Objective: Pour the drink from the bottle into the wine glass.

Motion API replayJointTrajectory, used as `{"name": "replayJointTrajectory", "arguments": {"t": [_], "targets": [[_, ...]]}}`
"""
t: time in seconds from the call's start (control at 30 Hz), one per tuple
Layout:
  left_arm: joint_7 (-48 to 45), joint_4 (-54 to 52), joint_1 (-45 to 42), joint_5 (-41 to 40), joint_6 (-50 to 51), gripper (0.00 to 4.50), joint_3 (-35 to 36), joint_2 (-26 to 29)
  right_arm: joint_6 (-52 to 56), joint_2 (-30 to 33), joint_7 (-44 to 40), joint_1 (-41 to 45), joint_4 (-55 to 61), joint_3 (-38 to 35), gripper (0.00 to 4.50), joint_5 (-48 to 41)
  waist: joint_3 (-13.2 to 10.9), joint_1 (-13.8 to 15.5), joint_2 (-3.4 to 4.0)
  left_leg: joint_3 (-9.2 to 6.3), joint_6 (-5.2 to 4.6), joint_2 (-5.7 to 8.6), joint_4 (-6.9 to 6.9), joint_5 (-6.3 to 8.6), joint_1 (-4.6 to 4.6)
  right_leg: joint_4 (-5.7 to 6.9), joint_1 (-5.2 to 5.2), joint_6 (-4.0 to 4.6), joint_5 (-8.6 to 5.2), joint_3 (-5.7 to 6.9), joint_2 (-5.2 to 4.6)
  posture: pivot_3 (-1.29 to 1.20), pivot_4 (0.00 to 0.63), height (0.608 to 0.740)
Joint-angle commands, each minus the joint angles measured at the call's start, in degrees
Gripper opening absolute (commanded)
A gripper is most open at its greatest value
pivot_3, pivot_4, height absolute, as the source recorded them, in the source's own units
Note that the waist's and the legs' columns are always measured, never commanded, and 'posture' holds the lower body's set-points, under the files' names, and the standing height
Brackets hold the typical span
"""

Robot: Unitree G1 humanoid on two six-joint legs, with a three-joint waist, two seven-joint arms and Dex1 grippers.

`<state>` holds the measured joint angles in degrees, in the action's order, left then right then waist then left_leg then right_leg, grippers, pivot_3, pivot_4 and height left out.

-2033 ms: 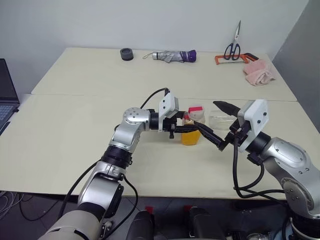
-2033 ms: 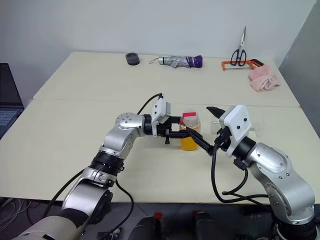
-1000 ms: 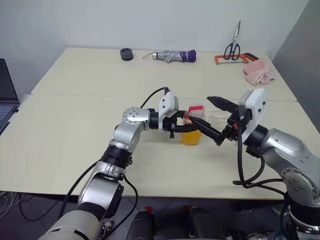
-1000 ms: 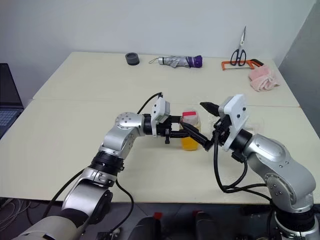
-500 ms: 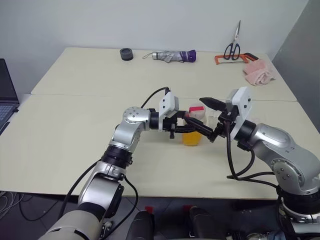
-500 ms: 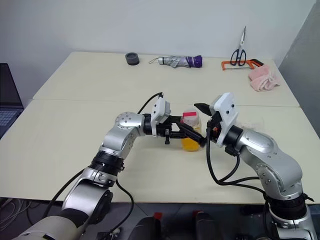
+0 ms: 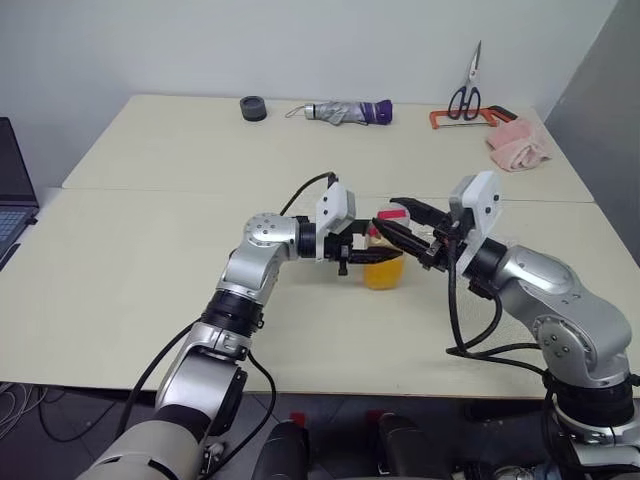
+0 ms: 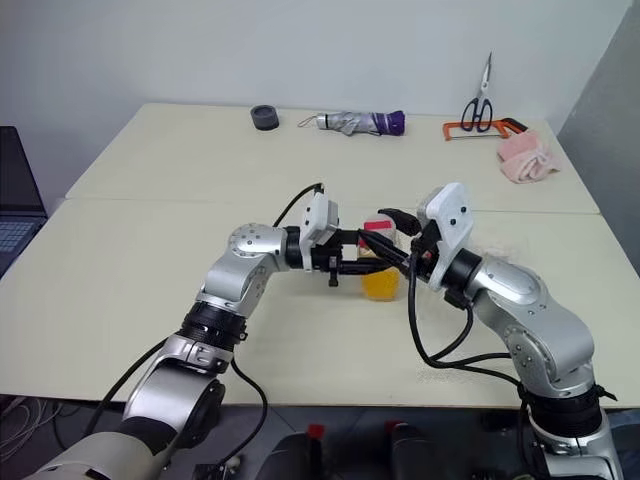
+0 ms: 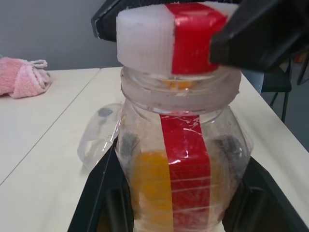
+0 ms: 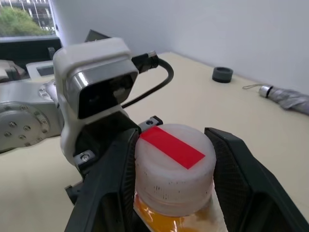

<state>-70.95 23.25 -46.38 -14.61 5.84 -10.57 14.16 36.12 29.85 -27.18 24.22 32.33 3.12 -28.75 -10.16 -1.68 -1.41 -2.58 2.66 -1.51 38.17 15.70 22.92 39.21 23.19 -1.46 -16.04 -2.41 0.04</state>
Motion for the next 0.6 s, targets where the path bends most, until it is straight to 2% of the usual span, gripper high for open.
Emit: {"name": "replayJointTrajectory", "arguments": {"t": [0.03, 0.2, 0.3, 0.4, 0.5, 0.6], "targets": [[-0.3, -2.7, -0.6, -0.9, -0.5, 1.73, 0.1, -0.4, -6.5, 0.8, -0.3, 0.7, 1.8, 0.2, 1.85, 5.3, 0.0, 0.0, 0.00, 0.00, 0.00, 0.00, -0.01, 0.00, 0.00, 0.00, 0.01, 0.00, 0.00, 0.00, 0.00, 0.00, 0.150, 0.740], [-0.3, -2.9, -0.5, -1.0, -0.3, 1.72, 0.0, -0.4, -6.6, -1.6, -0.7, -0.4, 1.9, -1.1, 1.76, 3.3, 0.0, 0.0, 0.00, 0.00, 0.00, -0.02, -0.01, 0.00, 0.00, 0.01, 0.01, 0.00, 0.00, 0.00, 0.01, 0.00, 0.150, 0.740], [-0.3, -3.0, -0.5, -1.1, -0.3, 1.72, 0.1, -0.4, -3.1, -4.2, 0.6, -1.0, 2.7, -4.2, 1.74, -2.5, 0.0, 0.0, 0.00, -0.01, 0.00, -0.02, 0.00, 0.00, 0.00, 0.01, 0.00, 0.01, 0.00, 0.00, 0.01, 0.00, 0.150, 0.740], [-0.1, -3.1, -0.5, -1.1, -0.3, 1.72, 0.2, -0.3, 0.4, -3.8, 1.9, -2.3, 4.2, -10.2, 1.74, -8.4, 0.0, 0.0, 0.00, -0.01, 0.00, -0.01, 0.00, 0.00, 0.01, 0.02, 0.00, 0.01, 0.00, 0.00, -0.01, 0.00, 0.150, 0.740], [0.1, -3.5, -0.2, -1.2, 0.0, 1.72, 0.5, 0.0, 3.0, -2.5, 3.1, -8.6, 7.7, -18.3, 1.74, -15.2, 0.0, 0.4, 0.00, -0.06, 0.00, -0.01, -0.02, 0.00, 0.02, 0.00, 0.00, 0.01, 0.00, 0.04, -0.01, 0.00, 0.150, 0.740], [0.2, -3.8, 0.1, -1.3, 0.2, 1.72, 0.6, 0.3, 3.4, -1.4, 4.0, -17.0, 9.7, -22.3, 1.74, -15.8, 0.0, 0.5, 0.00, -0.07, 0.00, 0.03, -0.08, 0.00, 0.08, -0.11, -0.02, 0.01, 0.00, -0.01, -0.03, 0.00, 0.150, 0.740]]}}
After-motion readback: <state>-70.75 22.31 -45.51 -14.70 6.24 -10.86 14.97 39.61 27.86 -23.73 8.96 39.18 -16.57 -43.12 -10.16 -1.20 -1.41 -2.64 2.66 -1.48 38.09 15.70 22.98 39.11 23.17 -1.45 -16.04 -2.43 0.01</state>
